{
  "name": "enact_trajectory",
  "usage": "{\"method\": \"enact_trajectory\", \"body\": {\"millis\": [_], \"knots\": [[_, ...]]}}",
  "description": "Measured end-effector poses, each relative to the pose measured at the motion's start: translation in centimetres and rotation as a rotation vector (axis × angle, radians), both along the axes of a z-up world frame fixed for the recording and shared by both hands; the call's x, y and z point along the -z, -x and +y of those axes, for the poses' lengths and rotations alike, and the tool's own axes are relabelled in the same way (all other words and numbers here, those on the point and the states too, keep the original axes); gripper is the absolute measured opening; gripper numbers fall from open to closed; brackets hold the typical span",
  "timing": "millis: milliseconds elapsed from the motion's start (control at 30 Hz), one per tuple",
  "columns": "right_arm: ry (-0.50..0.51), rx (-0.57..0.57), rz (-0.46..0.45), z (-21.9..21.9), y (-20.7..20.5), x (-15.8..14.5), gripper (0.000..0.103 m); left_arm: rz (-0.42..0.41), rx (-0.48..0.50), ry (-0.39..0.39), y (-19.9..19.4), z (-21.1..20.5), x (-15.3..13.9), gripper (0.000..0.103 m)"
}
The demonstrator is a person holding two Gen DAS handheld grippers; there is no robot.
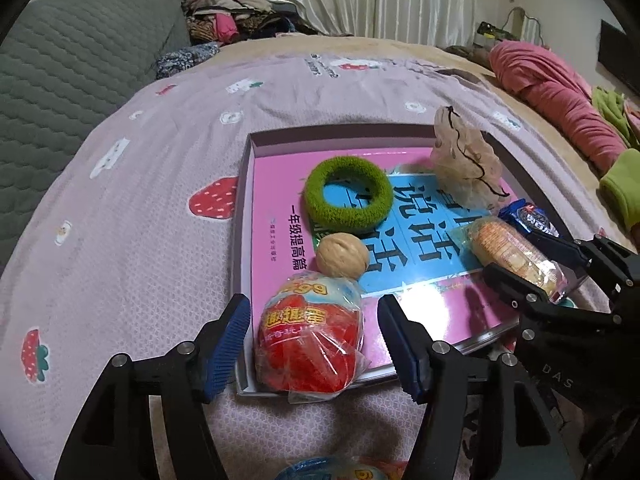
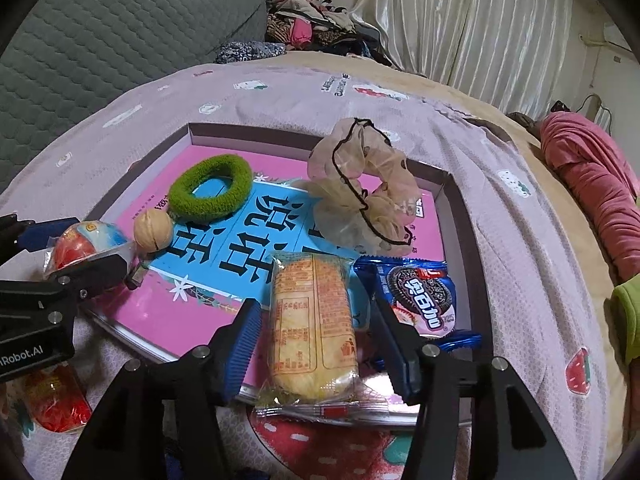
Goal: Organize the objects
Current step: 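Open both tools to release the red egg and cake bar into the tray, then withdraw both tools from the tray toward the Kinder egg and blue snack pack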
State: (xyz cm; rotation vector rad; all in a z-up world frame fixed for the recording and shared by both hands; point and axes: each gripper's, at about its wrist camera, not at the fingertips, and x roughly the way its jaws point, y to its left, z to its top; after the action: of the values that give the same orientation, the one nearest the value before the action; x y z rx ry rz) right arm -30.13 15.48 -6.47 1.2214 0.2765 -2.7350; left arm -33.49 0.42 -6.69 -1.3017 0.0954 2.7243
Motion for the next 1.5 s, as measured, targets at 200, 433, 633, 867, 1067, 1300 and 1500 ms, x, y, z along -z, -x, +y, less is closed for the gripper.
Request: {"method": "enact_trajectory", "body": {"millis": [200, 433, 633, 867, 1067, 1300, 1500], "knots": [[0.039, 0.019, 0.019, 0.6, -0.4, -1.1, 0.064, 0.035, -0.023, -0.012, -0.5, -0.8, -1.4, 0.075], [0.061, 0.032, 0.043, 0.7, -2.2, -3.1, 0.074, 0.079, -0.049, -0.012, -1.6, -1.5, -3.4, 0.079], [0.074, 0.037, 0.056, 0.4, -4.2, -5.5, 0.083, 0.13, -0.063, -0.017, -3.9, -1.7, -5.8, 0.083], [0.05, 0.052, 0.065, 0.5, -7.7, -8.2, 0.092, 0.13, -0.107, -0.025, -7.9, -2.2, -7.3, 0.088], [0.07, 0.061, 0.106, 0.9, -10.6, -11.7, 0.093, 0.139, -0.112, -0.008, -11.1, -2.3, -9.1, 0.089], [0.085, 0.066, 0.15, 1.0, -13.8, -15.2, 0.096, 0.183, -0.117, 0.016, -14.8, -2.6, -12.8, 0.089], [0.091, 0.052, 0.181, 0.7, -16.7, -17.7, 0.096, 0.222, -0.129, 0.023, -18.1, -3.0, -15.8, 0.089]]}}
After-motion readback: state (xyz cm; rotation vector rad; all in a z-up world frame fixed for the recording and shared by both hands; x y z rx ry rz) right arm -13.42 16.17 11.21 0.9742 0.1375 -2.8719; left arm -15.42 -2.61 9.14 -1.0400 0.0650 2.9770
